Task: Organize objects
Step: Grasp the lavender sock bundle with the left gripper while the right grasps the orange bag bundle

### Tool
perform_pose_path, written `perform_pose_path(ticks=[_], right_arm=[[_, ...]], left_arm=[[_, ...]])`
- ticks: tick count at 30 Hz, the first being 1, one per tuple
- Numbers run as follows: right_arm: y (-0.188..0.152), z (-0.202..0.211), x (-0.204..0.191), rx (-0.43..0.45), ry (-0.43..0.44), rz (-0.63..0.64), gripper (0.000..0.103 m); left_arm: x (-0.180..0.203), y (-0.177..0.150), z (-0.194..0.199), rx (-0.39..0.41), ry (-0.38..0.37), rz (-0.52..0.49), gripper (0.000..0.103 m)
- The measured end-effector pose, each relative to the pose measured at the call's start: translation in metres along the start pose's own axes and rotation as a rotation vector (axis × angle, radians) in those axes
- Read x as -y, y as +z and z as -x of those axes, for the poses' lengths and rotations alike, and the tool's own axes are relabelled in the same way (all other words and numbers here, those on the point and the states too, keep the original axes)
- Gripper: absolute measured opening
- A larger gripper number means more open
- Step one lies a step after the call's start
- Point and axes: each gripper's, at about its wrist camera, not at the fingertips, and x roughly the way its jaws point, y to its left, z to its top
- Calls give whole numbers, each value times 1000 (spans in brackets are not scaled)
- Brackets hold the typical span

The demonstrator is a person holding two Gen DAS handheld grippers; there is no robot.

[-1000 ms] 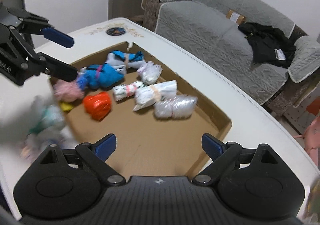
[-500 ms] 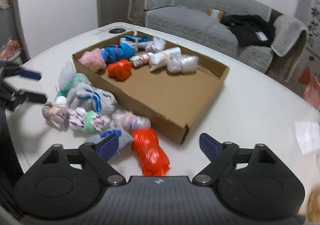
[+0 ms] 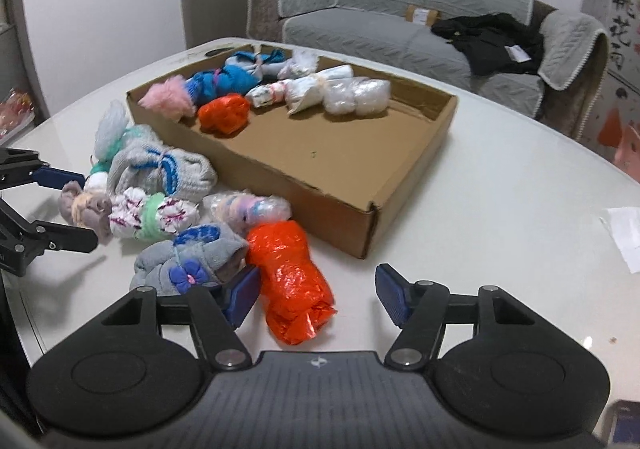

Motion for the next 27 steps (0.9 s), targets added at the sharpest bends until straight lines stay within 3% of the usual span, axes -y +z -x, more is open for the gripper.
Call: perform_pose_path(ticks=[5, 9, 11, 14, 27], right_arm=[[-4, -10, -8, -9, 12, 32, 57], [-8, -4, -8, 7, 50, 16, 37], [-12, 0, -9, 12, 51, 13, 33], [-16, 6, -7, 16, 58, -7, 28], [-24, 22, -6, 31, 72, -51, 26]], left_arm=[[5, -2, 0, 1, -20, -12, 80], [10, -3, 4, -2, -20, -36, 66], [11, -3, 5, -1, -14, -38, 57], [11, -2, 6, -3, -18, -29, 53], [28, -8, 17, -17, -76, -38, 49]])
